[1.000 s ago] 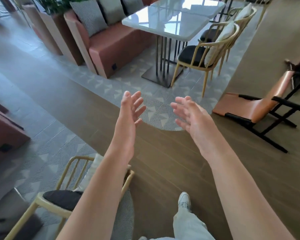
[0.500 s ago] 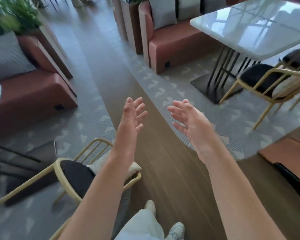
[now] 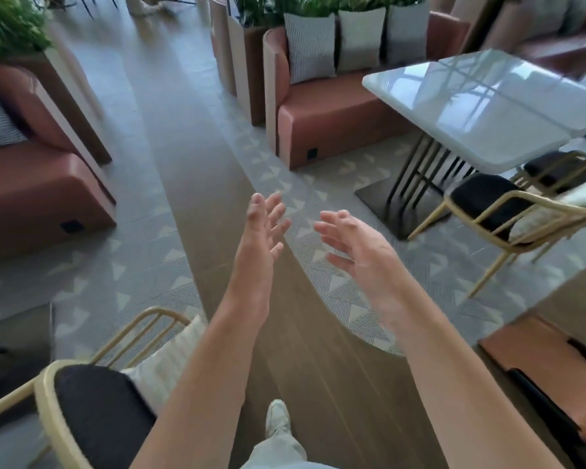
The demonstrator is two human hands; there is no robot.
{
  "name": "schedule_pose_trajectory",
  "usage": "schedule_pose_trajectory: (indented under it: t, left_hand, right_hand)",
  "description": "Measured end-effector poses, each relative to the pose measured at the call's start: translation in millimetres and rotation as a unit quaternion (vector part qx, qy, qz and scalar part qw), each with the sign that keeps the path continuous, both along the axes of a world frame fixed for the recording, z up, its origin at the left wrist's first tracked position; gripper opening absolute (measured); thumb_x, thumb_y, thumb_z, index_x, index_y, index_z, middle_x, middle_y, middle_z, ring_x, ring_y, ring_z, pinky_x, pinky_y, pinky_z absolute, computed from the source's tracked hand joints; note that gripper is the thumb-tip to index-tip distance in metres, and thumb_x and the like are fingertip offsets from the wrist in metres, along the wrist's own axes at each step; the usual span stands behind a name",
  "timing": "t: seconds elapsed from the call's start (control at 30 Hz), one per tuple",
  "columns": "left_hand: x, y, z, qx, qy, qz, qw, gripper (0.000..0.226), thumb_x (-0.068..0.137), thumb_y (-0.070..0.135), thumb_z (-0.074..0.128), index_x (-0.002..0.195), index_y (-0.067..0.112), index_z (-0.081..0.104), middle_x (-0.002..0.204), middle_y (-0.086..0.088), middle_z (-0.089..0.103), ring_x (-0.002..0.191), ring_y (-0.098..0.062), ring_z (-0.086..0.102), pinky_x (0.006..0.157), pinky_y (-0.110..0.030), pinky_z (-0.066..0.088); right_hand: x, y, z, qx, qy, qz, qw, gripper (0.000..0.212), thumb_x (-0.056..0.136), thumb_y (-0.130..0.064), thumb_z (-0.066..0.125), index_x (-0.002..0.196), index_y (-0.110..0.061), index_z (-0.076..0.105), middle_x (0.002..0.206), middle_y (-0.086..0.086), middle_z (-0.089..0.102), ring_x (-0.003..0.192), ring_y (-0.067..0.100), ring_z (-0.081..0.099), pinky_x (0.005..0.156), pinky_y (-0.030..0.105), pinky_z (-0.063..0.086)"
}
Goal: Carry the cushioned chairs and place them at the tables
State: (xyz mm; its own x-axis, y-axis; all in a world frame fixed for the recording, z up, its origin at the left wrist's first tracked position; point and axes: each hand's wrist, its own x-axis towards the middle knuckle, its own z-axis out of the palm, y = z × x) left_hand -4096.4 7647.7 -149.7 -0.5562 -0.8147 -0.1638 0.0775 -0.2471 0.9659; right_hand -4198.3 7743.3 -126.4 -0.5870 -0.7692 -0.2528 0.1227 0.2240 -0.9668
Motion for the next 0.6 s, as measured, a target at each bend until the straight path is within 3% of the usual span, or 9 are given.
schedule_pose_trajectory:
  t: [0.13, 0.3, 0.43, 0.6]
  left_hand:
    - [-26.7, -33.2, 4.4, -0.01, 0.013, -0.017, 1.0, 0.074, 0.089, 0.072, 0.026, 0.147, 0.032, 0.05, 0.148, 0.007, 0.054, 0.128, -0.005, 0.056, 0.119, -0.044, 0.031]
    - [-30.1, -72.7, 3.7, -0.005, 0.02, 0.016, 1.0, 0.077, 0.082, 0.073, 0.027, 0.143, 0.033, 0.053, 0.145, 0.008, 0.056, 0.128, -0.007, 0.057, 0.119, -0.045, 0.031]
    - [-18.1, -94.9, -3.9, 0.018, 0.005, 0.071, 0.997, 0.065, 0.082, 0.073, 0.027, 0.129, 0.041, 0.058, 0.137, 0.012, 0.06, 0.126, -0.005, 0.058, 0.12, -0.048, 0.03]
    - [1.1, -116.8, -17.3, 0.02, -0.027, 0.141, 0.989, 0.063, 0.083, 0.074, 0.026, 0.129, 0.043, 0.056, 0.146, 0.009, 0.055, 0.126, -0.002, 0.057, 0.12, -0.045, 0.03]
  right_hand:
    - [-21.1, -30.9, 9.4, 0.004, 0.023, -0.013, 1.0, 0.026, 0.106, -0.036, 0.04, 0.117, -0.025, 0.061, 0.126, -0.004, 0.065, 0.12, 0.005, 0.057, 0.111, 0.037, 0.042]
    - [-36.3, -66.4, 10.5, 0.008, 0.021, 0.001, 1.0, 0.036, 0.106, -0.033, 0.04, 0.134, -0.018, 0.057, 0.131, -0.002, 0.064, 0.125, 0.01, 0.055, 0.112, 0.039, 0.041]
    - [-40.9, -101.4, -1.4, 0.017, 0.003, 0.045, 0.999, 0.038, 0.106, -0.032, 0.039, 0.135, -0.015, 0.057, 0.13, 0.001, 0.065, 0.126, 0.014, 0.055, 0.111, 0.04, 0.042]
    - [-41.3, -153.8, -24.3, 0.017, -0.037, 0.121, 0.992, 0.037, 0.106, -0.034, 0.039, 0.132, -0.017, 0.06, 0.128, 0.0, 0.066, 0.124, 0.014, 0.058, 0.113, 0.041, 0.041]
